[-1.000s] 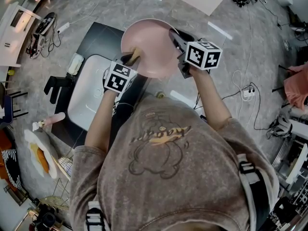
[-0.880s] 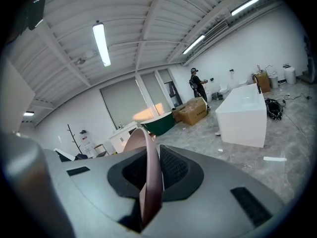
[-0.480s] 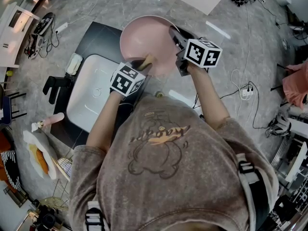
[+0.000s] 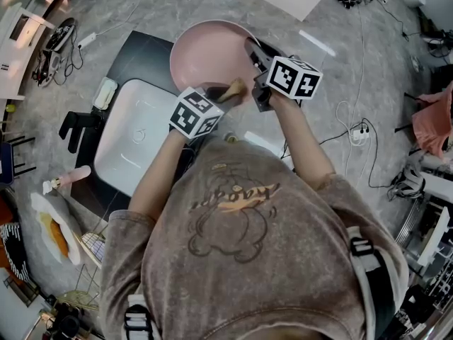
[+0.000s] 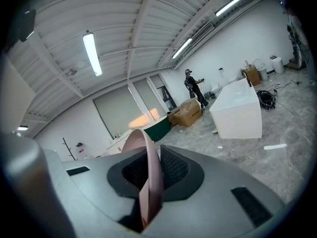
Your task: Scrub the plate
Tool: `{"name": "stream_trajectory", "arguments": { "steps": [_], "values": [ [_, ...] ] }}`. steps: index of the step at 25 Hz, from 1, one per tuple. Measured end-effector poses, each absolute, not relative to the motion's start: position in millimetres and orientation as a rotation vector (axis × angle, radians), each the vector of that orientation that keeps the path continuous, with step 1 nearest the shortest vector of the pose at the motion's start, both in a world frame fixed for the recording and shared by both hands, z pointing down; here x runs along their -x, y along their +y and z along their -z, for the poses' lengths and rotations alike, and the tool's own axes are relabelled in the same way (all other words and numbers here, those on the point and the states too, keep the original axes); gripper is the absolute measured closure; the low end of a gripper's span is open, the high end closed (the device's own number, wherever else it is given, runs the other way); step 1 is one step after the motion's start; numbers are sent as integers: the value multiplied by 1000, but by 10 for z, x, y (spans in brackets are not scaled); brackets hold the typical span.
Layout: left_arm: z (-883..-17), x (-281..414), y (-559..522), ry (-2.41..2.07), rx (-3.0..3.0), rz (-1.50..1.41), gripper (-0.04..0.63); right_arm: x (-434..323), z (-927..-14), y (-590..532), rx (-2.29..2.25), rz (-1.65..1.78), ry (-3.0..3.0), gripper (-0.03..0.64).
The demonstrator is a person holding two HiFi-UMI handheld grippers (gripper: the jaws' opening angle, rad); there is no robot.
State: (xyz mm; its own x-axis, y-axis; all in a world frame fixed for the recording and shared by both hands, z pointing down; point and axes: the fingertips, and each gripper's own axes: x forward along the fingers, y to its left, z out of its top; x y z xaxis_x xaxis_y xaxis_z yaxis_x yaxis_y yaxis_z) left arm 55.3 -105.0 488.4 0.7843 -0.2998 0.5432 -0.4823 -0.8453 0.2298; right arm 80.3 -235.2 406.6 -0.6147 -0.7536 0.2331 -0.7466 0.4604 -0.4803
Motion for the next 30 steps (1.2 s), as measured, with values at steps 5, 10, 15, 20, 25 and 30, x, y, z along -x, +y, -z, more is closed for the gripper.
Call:
{"name": "stream_trajectory", "arguments": {
  "steps": [5,10,15,20,25,30],
  "values": [
    [-4769,-648,-1087,-563,-2621,-598,518,-750,-4099,-2331,1346,907,2660,574],
    [-4679,-656,-1164,-573,-2609,-498,518,-651,-4116,-2294,1293,927,2679,574],
    [-4588,-620,-1270,-645,-2615,-451,518,-553,-4097,-2257,1242,917,2719,574],
    [-4462,-439,-1445,-772,-2617,-380,518,-501,-4083,-2227,1220,897,2743,575],
    [-4332,-304,-1615,-875,-2643,-376,518,-491,-4061,-2213,1212,883,2770,577],
    [-4216,-160,-1787,-956,-2642,-347,518,-440,-4086,-2158,1181,885,2800,578]
  ]
}}
